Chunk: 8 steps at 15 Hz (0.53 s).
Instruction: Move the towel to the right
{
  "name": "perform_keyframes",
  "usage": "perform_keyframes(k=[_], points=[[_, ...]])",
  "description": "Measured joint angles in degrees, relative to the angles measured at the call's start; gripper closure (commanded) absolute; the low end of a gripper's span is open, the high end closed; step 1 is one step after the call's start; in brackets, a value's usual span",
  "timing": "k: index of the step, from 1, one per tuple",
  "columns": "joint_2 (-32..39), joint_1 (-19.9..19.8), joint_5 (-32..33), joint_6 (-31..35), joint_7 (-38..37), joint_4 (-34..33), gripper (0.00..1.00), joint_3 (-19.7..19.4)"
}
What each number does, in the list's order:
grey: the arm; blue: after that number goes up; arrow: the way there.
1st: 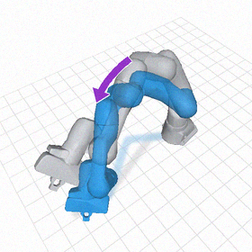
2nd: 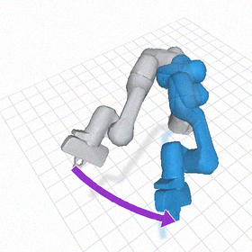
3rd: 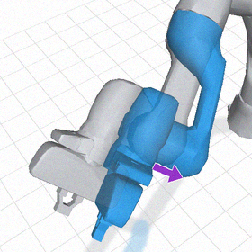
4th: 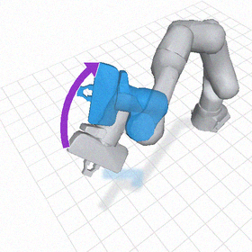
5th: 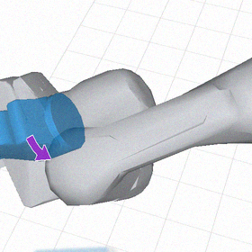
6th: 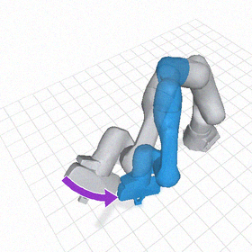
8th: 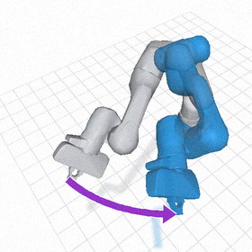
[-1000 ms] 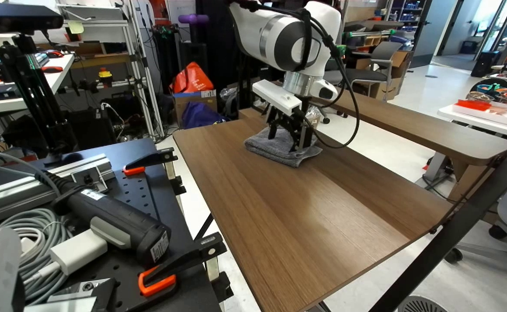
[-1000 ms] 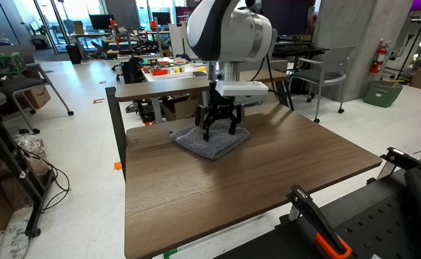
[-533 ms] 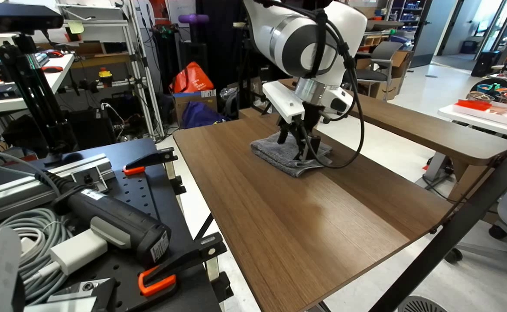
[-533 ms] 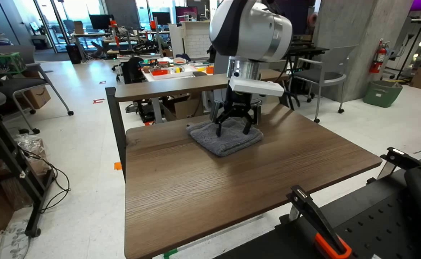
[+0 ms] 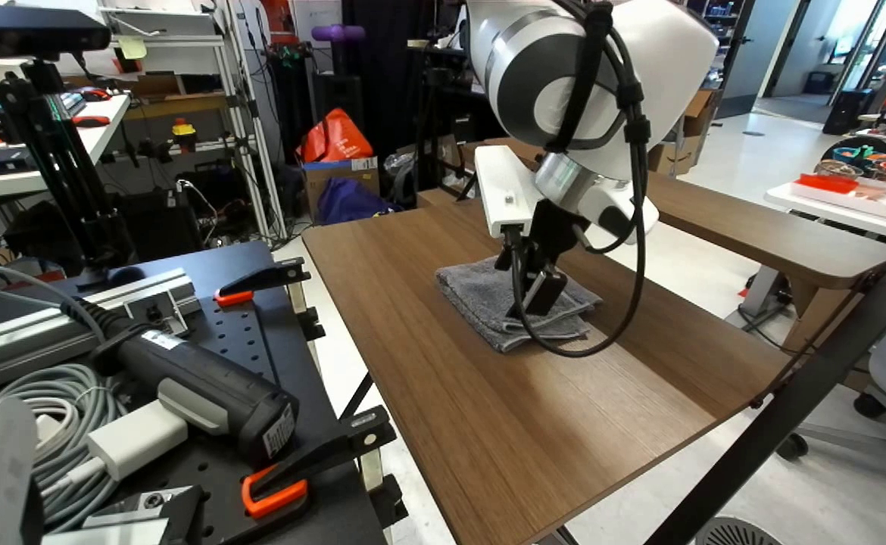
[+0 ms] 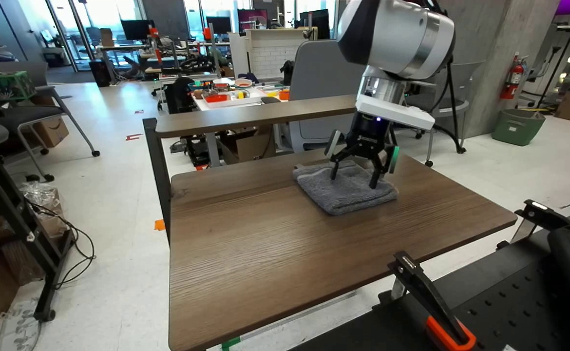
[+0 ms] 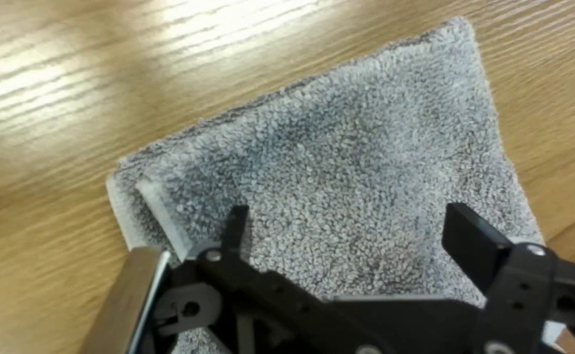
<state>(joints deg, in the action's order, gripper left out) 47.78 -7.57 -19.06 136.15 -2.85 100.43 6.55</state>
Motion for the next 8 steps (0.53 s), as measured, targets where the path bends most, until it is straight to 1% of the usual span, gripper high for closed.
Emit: perform_keyframes(k=[4,8], points=[[-0.8,-3.0,-3.4,-0.5,-0.8,2.9,0.00,-0.7],[-2.7,-4.6,-6.5,-1.0,-1.2,6.0,0.00,-1.1]])
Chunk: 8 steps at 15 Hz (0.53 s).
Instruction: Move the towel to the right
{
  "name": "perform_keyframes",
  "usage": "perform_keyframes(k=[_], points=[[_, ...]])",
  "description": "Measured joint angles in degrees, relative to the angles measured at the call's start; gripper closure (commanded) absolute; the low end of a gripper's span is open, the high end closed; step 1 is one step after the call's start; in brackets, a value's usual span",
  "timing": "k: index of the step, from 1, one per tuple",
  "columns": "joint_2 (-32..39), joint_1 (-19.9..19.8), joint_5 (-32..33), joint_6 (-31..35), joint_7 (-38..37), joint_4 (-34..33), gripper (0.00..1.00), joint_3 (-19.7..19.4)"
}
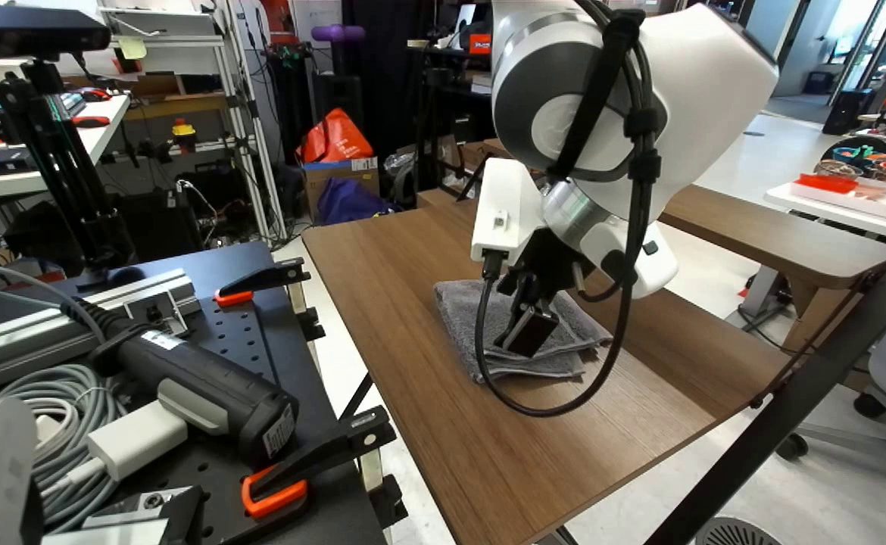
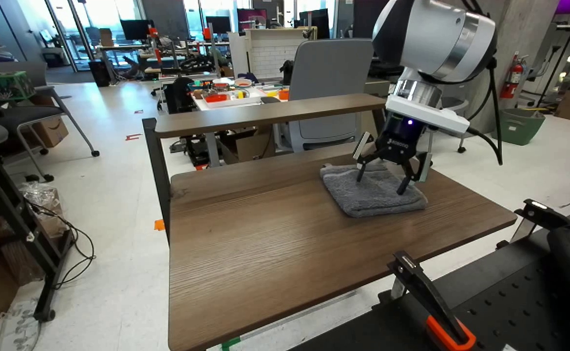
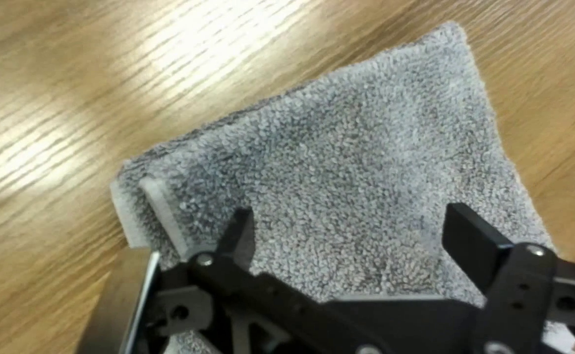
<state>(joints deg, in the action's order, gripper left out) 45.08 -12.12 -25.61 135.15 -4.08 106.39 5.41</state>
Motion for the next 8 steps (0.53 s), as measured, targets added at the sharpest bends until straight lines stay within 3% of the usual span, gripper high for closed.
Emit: perform_keyframes(k=[4,8], points=[[-5.3,-0.1,-1.7,0.0,5.0,4.1,0.00,1.4],[-14.6,3.4,0.6,-0.7,7.0,8.8,0.00,1.7]])
